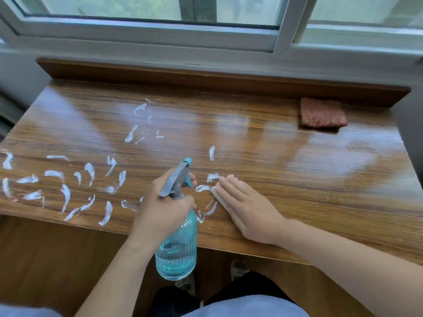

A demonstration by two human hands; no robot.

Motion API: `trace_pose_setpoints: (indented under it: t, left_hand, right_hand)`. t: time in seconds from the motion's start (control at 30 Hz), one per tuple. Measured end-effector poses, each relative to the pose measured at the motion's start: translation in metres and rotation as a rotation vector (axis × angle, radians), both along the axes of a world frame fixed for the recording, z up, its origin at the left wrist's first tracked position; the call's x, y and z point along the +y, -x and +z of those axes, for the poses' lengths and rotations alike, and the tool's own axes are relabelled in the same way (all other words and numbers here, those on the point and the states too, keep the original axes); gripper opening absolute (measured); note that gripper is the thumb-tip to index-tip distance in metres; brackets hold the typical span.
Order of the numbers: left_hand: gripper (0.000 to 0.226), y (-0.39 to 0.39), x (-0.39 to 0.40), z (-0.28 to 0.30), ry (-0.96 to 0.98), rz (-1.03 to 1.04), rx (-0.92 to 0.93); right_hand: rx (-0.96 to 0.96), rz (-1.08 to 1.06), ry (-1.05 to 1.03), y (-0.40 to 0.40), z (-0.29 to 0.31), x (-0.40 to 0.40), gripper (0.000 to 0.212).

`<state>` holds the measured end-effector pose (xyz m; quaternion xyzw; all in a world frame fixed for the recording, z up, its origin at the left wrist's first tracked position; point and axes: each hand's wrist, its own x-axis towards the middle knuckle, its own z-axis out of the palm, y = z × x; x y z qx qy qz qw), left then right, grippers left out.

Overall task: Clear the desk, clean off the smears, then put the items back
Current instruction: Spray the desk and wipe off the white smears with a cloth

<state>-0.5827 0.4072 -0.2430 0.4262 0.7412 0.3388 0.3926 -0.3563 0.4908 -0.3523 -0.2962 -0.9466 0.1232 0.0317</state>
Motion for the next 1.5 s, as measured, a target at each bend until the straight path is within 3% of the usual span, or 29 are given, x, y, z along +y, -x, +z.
trace_pose_setpoints:
  t: [0.13,0.37,0.53,0.67,0.87,1.13,1.5]
  left_hand:
    - [0.043,-0.001,0.007,-0.001,0.014,-0.014,-0.041]
    - [0.033,0.027,0.024,0.000,0.107,-0.133,-0.043]
    - [0.021,0.063,0.032,-0.015,0.207,-0.233,-0.066]
    - [0.029,0.078,0.035,-0.023,0.241,-0.287,-0.110]
    - [0.025,0.099,0.031,-0.020,0.203,-0.354,-0.084]
    - [0.023,0.112,0.020,-0.002,0.131,-0.328,-0.071]
    - [0.035,0.099,0.029,0.009,0.027,-0.195,-0.020]
  right_hand:
    - [-0.063,0.046,0.052,-0.012,-0.001,-0.004,0.057]
    - [0.022,-0.542,0.055,0.036,-0.019,0.074,0.054]
    - [0.063,-0.592,-0.097,0.063,-0.019,0.028,0.051]
    - [0.059,-0.633,-0.145,0.065,-0.014,-0.006,0.052]
    - [0.187,-0.912,-0.036,0.073,-0.015,-0.034,0.055]
    - [0.023,-0.766,0.052,0.054,-0.010,-0.015,0.063]
    - [0.022,-0.686,0.070,0.066,0.008,0.165,0.059]
